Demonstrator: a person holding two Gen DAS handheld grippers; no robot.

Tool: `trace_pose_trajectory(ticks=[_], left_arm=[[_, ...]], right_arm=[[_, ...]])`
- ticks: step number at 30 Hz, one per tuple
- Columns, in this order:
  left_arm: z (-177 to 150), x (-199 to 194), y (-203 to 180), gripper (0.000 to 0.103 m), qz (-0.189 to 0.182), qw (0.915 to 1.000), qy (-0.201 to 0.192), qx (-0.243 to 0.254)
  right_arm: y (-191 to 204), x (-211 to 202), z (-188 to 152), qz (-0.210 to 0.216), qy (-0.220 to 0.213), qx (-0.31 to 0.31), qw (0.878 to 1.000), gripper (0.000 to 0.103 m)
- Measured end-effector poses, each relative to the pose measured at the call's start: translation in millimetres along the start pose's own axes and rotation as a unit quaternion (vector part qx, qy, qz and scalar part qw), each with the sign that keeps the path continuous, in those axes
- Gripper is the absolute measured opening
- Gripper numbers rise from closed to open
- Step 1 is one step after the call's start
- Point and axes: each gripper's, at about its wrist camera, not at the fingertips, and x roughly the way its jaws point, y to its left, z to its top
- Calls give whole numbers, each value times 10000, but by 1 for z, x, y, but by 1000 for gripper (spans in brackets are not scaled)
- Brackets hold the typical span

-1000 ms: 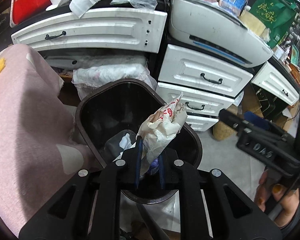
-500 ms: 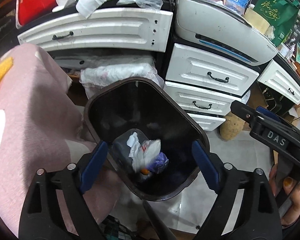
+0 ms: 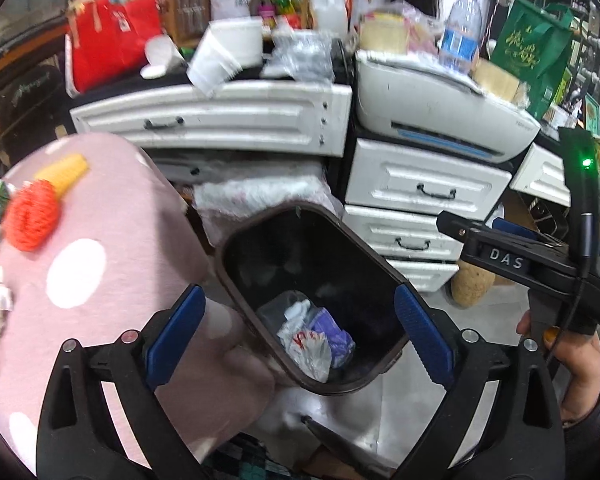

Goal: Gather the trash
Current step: 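Withdraw both grippers from the bin back over the table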

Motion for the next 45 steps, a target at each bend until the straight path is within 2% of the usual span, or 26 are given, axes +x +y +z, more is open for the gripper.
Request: trace_pose_trajectory(ticks=[8, 15, 20, 30, 37, 41, 45], left_arm=[[-8, -52, 33, 97, 328, 9982, -483, -138], [-24, -83, 76, 97, 686, 9946, -588, -513], [-39, -104, 115, 97, 1043, 9886, -632, -878], [-87, -137, 197, 97, 1691, 9700, -506, -1672], [-117, -145, 251, 97, 1833, 9546, -365, -2319], [-116, -143, 263, 97, 1882, 9532, -339, -2341], [-107, -127, 271, 97, 1752, 9584, -149, -2250]], right_arm=[[38, -19, 9, 371, -181, -457, 9981, 96], [87, -34, 12, 877, -279, -1023, 9905, 97], [123, -39, 8, 1204, -270, -1439, 9819, 97], [200, -49, -4, 1968, -94, -2149, 9566, 97], [245, -47, -19, 2308, 172, -2543, 9390, 97], [265, -45, -26, 2426, 297, -2731, 9304, 97], [279, -43, -31, 2479, 382, -2892, 9238, 97]])
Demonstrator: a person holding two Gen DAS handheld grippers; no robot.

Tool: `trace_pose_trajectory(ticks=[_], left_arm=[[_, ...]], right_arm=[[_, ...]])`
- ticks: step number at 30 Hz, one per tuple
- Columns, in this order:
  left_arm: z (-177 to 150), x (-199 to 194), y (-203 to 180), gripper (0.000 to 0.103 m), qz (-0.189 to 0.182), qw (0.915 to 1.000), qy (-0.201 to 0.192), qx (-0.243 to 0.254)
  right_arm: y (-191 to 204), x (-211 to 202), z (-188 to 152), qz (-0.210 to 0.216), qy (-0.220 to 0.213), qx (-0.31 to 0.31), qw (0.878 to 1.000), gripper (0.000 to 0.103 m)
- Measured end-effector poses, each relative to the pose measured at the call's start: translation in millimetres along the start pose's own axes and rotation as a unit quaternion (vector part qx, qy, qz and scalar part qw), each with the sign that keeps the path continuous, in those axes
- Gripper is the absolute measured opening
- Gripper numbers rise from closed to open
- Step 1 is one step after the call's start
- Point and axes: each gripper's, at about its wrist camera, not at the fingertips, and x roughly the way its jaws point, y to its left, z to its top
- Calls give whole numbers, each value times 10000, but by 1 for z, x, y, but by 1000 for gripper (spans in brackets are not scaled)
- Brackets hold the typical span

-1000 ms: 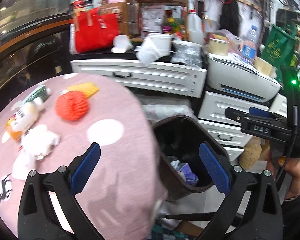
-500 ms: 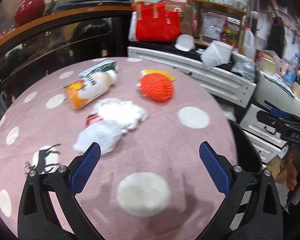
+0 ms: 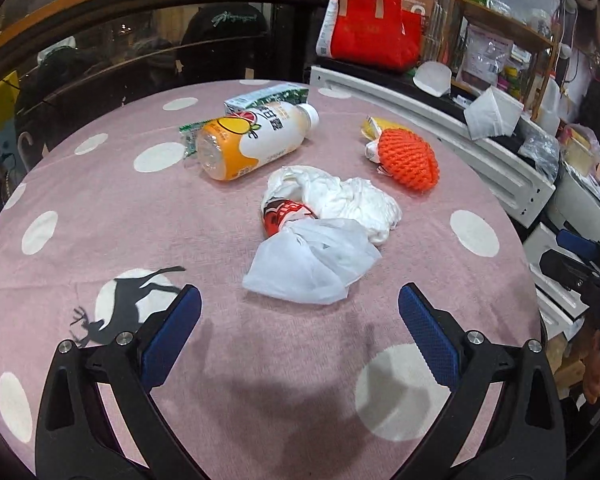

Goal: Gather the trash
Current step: 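Withdraw both grippers from the bin back over the table, then grasp the crumpled white tissue with the right gripper while the left gripper grasps the white bag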

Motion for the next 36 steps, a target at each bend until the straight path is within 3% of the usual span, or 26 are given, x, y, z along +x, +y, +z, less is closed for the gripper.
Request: trace_pose_trajectory(ticks=[5, 7, 9, 10, 14, 18, 27, 33, 36], left_arm=[[11, 20, -4, 94, -6, 9998, 103, 184], [15, 30, -2, 83, 118, 9994, 234, 226], [17, 37, 3, 68, 45, 9992, 369, 119], [18, 39, 7, 65, -24, 9992, 399, 14], [18, 34, 17, 32, -75, 9990, 365, -236], [11, 20, 24, 17, 43, 9994, 170, -285], [-1, -25, 36, 15, 251, 9981, -378, -417], [-3, -38, 44, 15, 273, 9971, -493, -513], [-3, -37, 47, 15, 228, 9969, -479, -573]], right_arm=[[11, 7, 6, 95, 83, -82, 9999, 97], [15, 9, 9, 122, 91, -142, 9998, 97], [19, 11, 10, 155, 95, -178, 9997, 97], [21, 12, 12, 167, 101, -206, 9996, 97], [28, 21, 16, 250, 168, -270, 9992, 97], [38, 35, 21, 371, 273, -373, 9982, 97], [83, 80, 40, 872, 686, -944, 9893, 97], [111, 113, 49, 825, 871, -1370, 9833, 96], [116, 126, 54, 723, 980, -1435, 9821, 75]])
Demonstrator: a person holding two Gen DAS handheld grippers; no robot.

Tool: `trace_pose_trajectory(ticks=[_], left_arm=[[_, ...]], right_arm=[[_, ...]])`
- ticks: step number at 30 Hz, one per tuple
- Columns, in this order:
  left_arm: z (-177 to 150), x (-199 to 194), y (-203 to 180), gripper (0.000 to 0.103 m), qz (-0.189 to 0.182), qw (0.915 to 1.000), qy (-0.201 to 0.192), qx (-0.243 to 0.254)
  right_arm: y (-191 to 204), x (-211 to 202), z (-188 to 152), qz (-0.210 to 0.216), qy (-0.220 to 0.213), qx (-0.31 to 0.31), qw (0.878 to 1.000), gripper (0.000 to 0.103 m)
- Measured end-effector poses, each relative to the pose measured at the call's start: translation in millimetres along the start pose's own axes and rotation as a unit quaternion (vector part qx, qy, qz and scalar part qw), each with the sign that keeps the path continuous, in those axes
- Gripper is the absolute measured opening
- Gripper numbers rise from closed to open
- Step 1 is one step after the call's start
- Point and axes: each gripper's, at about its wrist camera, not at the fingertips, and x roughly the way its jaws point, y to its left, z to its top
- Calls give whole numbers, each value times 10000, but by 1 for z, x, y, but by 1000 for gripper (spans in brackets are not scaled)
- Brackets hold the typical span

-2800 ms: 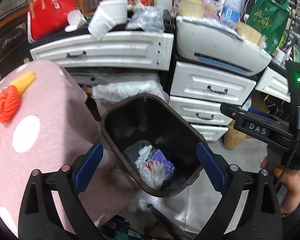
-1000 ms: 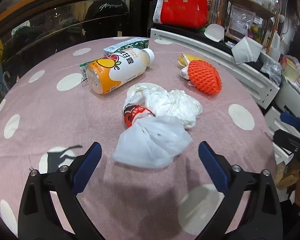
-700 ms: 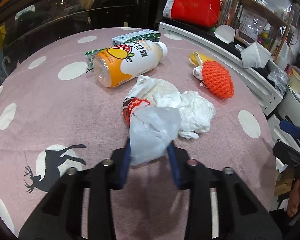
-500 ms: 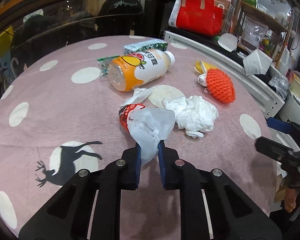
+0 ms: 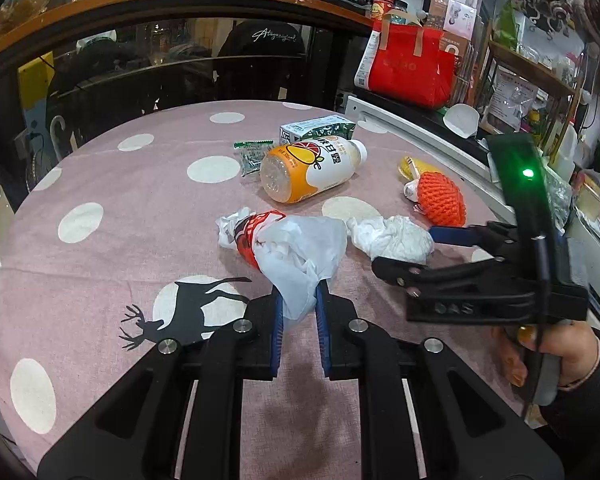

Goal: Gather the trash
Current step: 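Grasp the crumpled white tissue with the right gripper while the left gripper grasps the white bag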

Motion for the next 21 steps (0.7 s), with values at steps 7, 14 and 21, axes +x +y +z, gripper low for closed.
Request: trace_pose_trajectory(ticks=[7, 14, 21], left_arm=[[-4, 4, -2, 15, -12, 10000, 56, 7], [-6, -2, -13, 15, -64, 10000, 1, 58], [-11, -9, -34, 15, -188, 9997, -36, 174]], right_arm=[[-2, -7, -10, -45, -105, 59, 9999, 37], [-9, -42, -32, -128, -453, 102, 9988, 35], [-25, -76, -60, -194, -597, 311, 9975, 35]])
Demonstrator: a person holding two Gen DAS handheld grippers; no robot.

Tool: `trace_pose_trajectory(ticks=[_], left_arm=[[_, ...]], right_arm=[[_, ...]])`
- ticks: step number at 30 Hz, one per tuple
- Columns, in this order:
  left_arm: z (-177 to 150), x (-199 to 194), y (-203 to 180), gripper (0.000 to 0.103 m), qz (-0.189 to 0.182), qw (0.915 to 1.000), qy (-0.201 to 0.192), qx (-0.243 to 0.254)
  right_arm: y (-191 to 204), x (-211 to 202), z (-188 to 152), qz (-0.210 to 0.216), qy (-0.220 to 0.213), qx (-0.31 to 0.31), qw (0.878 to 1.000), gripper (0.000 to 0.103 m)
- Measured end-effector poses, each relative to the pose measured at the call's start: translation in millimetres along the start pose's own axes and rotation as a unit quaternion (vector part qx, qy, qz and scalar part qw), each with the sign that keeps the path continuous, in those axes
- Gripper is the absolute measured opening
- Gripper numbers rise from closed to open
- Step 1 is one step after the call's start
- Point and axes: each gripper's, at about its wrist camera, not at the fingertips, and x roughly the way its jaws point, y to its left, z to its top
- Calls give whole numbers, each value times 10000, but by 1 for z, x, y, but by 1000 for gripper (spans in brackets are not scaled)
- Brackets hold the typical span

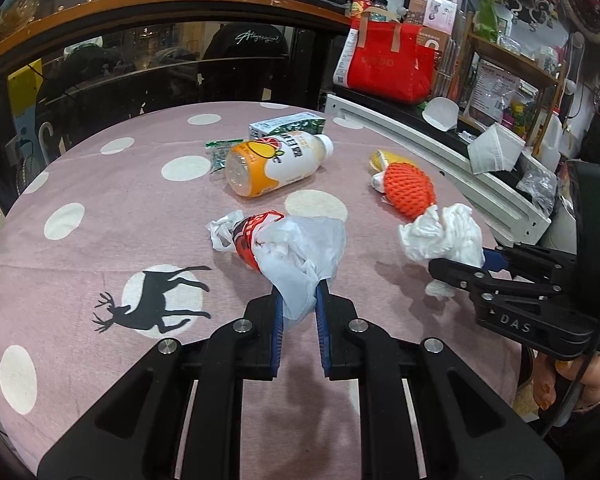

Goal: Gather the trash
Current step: 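Grasp the crumpled white tissue with the right gripper while the left gripper grasps the white bag, then carry the tissue into the bin with the right gripper while the left gripper carries the bag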

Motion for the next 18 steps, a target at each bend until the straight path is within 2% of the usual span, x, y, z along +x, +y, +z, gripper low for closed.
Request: trace_pose_trajectory(ticks=[8, 18], left_arm=[[-3, -8, -41, 15, -301, 9992, -76, 255], [-5, -11, -97, 15, -724, 9955, -138, 596]], right_arm=[[-29, -40, -27, -242, -229, 347, 9988, 35], [-68, -71, -59, -642, -356, 865, 9935, 35]])
